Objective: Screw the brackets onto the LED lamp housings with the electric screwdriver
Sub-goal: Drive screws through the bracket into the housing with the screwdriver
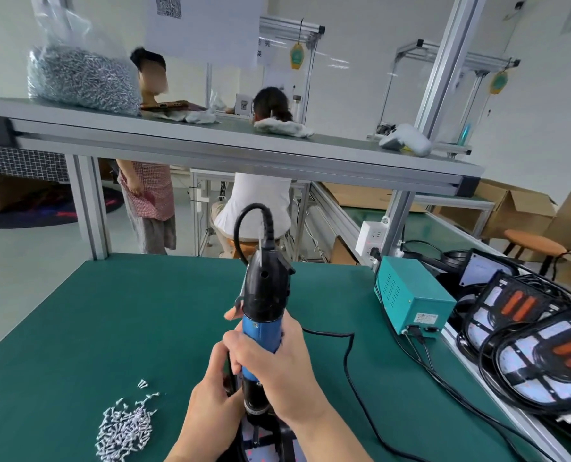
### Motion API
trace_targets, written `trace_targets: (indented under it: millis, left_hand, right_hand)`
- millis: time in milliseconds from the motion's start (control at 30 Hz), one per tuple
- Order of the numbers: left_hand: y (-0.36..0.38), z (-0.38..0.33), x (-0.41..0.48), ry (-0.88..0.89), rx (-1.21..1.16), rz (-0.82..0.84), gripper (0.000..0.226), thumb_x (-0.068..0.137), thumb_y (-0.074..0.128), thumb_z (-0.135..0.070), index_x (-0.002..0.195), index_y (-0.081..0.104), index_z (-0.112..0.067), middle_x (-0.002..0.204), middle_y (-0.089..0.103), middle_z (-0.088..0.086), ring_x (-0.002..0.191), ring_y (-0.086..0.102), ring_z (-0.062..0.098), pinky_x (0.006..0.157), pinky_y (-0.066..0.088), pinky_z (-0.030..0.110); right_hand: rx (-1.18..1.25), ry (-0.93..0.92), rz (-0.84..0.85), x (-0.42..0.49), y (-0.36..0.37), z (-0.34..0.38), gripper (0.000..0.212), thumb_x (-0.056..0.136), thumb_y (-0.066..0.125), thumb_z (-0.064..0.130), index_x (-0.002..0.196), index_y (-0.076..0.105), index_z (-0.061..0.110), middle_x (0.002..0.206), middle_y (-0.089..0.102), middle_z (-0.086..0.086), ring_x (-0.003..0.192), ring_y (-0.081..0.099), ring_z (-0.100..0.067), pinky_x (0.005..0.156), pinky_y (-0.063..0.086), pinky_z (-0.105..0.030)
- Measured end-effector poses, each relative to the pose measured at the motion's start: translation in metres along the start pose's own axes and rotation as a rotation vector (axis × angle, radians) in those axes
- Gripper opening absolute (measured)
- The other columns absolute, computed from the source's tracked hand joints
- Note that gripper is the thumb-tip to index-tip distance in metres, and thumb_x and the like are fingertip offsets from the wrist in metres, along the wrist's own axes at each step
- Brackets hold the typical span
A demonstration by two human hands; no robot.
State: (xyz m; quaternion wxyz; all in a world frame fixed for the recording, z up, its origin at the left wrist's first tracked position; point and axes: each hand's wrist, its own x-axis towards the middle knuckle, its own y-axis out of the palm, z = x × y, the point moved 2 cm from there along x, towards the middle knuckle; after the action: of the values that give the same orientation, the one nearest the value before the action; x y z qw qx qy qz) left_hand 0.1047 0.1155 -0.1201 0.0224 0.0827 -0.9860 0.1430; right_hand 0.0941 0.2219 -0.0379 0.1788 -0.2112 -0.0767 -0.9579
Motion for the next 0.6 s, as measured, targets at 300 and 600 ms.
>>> trace_targets:
  millis: [300,600]
  left_hand:
    - [-0.002,0.005,0.001,0.031,0.017,0.007,0.06,0.083,0.072,-0.02,0.121,0.043,-0.057,0.078,0.073,0.005,0.062,0.063,0.018,0.07,0.053,0.032]
    - [0.0,0.007,0.004,0.041,0.033,0.006,0.066,0.083,0.073,-0.017,0.119,0.041,-0.062,0.075,0.073,0.002,0.063,0.064,0.015,0.069,0.051,0.023]
  right_hand:
    - [0.149,-0.009,-0.082,0.003,-0.019,0.001,0.016,0.078,0.074,0.02,0.089,0.066,0.011,0.06,0.054,-0.012,0.056,0.053,-0.021,0.068,0.052,-0.027]
    - [0.328,-0.02,-0.012,0.02,-0.026,0.013,0.014,0.079,0.071,0.023,0.09,0.067,0.015,0.058,0.051,-0.009,0.053,0.048,-0.018,0.059,0.045,-0.026]
